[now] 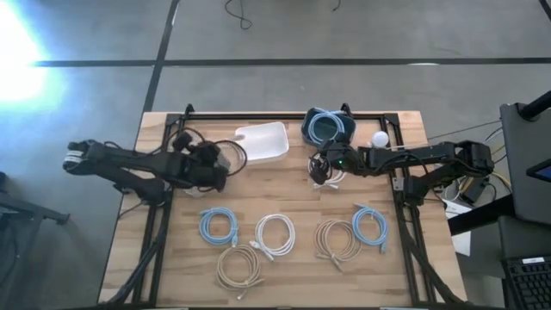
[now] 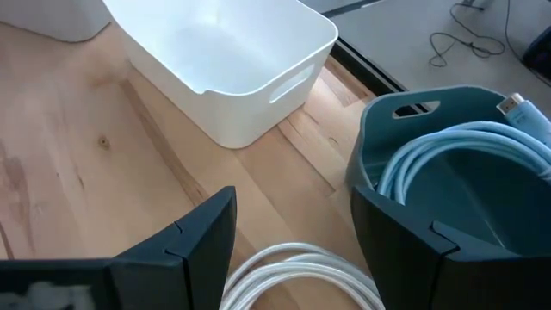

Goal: Pick & Place USB Port
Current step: Put the top brown charger cable into the gray bin, then put the bottom white charger cable into the white bin

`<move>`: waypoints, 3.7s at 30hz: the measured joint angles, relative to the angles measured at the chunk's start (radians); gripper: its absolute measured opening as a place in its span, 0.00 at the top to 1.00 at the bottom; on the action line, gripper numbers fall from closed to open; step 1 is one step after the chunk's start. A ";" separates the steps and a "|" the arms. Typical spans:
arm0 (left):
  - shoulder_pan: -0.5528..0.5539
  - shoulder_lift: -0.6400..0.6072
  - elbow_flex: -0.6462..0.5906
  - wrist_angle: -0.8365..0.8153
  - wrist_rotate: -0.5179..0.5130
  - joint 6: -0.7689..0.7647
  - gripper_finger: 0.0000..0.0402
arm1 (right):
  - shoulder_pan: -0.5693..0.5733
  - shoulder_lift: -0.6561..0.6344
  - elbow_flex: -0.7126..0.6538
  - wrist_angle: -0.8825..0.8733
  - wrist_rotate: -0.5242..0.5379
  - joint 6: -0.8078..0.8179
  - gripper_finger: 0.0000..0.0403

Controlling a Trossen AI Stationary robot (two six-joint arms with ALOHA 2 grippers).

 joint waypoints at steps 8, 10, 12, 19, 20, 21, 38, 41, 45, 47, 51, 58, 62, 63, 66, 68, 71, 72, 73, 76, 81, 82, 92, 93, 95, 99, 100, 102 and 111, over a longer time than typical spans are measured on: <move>0.002 0.017 -0.062 -0.123 -0.056 -0.191 0.90 | 0.000 0.000 0.000 -0.001 0.000 0.014 0.44; 0.003 0.017 -0.099 -0.126 -0.055 -0.228 0.90 | 0.000 0.000 0.000 -0.001 0.000 0.014 0.44; 0.003 0.017 -0.137 -0.129 -0.054 -0.268 0.90 | 0.000 0.000 0.000 -0.001 0.000 0.014 0.44; 0.004 0.017 -0.261 -0.155 -0.052 -0.406 0.90 | 0.000 0.000 0.000 -0.001 0.000 0.013 0.44; 0.005 0.017 -0.276 -0.162 -0.052 -0.421 0.90 | 0.000 0.000 0.000 -0.001 0.000 0.013 0.44; 0.005 0.017 -0.294 -0.166 -0.050 -0.431 0.90 | 0.000 0.000 0.000 -0.001 0.000 0.013 0.44; 0.009 0.019 -0.386 -0.138 0.078 -0.518 0.79 | 0.000 0.000 0.000 -0.001 0.000 0.013 0.44; 0.008 0.019 -0.381 -0.139 0.081 -0.538 0.73 | 0.000 0.000 0.000 -0.001 0.000 0.013 0.44; 0.008 0.019 -0.344 -0.138 0.087 -0.539 0.66 | 0.000 0.000 0.000 0.000 -0.001 0.013 0.44; 0.008 0.019 -0.313 -0.139 0.087 -0.524 0.63 | 0.000 0.000 0.000 0.000 -0.005 0.013 0.44; 0.008 0.019 -0.243 -0.138 0.085 -0.456 0.60 | 0.000 0.000 0.000 0.000 -0.018 0.013 0.44; 0.008 0.019 -0.117 -0.134 0.085 -0.327 0.59 | 0.001 0.000 0.000 0.002 -0.114 0.033 0.44; 0.008 0.019 -0.064 -0.084 0.105 -0.288 0.59 | 0.018 0.000 0.000 0.001 -0.119 0.060 0.44; 0.008 0.019 -0.056 -0.054 0.123 -0.263 0.59 | 0.025 0.000 0.000 0.001 -0.125 0.060 0.44; 0.007 0.019 -0.051 0.070 0.198 -0.143 0.59 | 0.052 0.000 0.000 0.001 -0.143 0.062 0.44; 0.007 0.019 -0.062 0.189 0.259 -0.037 0.59 | 0.077 0.000 0.000 0.001 -0.145 0.063 0.44; 0.007 0.019 -0.094 0.379 0.363 0.102 0.59 | 0.117 0.000 0.000 0.001 -0.178 0.067 0.44; 0.006 0.019 -0.105 0.443 0.398 0.136 0.59 | 0.129 0.000 0.000 0.001 -0.182 0.067 0.44; 0.006 0.020 -0.117 0.507 0.428 0.164 0.59 | 0.140 0.000 0.000 0.001 -0.184 0.067 0.44; 0.006 0.026 -0.160 0.686 0.515 0.211 0.59 | 0.157 0.000 0.000 0.007 -0.184 0.069 0.44; 0.006 0.064 -0.232 0.947 0.688 0.245 0.59 | 0.159 0.000 0.000 0.013 -0.185 0.130 0.44; 0.006 0.076 -0.241 0.991 0.725 0.259 0.59 | 0.162 0.000 0.000 0.014 -0.188 0.132 0.44; 0.005 0.294 -0.189 1.141 0.874 0.365 0.59 | 0.164 0.000 0.000 0.036 -0.192 0.125 0.44; 0.004 0.320 -0.178 1.141 0.881 0.375 0.59 | 0.164 0.000 0.000 0.035 -0.192 0.123 0.44; 0.002 0.369 -0.155 1.141 0.907 0.399 0.59 | 0.164 0.000 0.000 0.034 -0.191 0.122 0.44; -0.010 0.447 -0.119 1.142 0.947 0.434 0.59 | 0.164 0.000 0.000 0.032 -0.191 0.122 0.44; -0.012 0.463 -0.113 1.142 0.955 0.436 0.59 | 0.164 0.000 0.000 0.032 -0.191 0.122 0.44; -0.014 0.495 -0.105 1.141 0.971 0.436 0.59 | 0.164 0.000 0.000 0.032 -0.190 0.122 0.44; -0.020 0.595 -0.094 1.158 1.063 0.429 0.59 | 0.164 0.000 -0.002 0.029 -0.188 0.122 0.44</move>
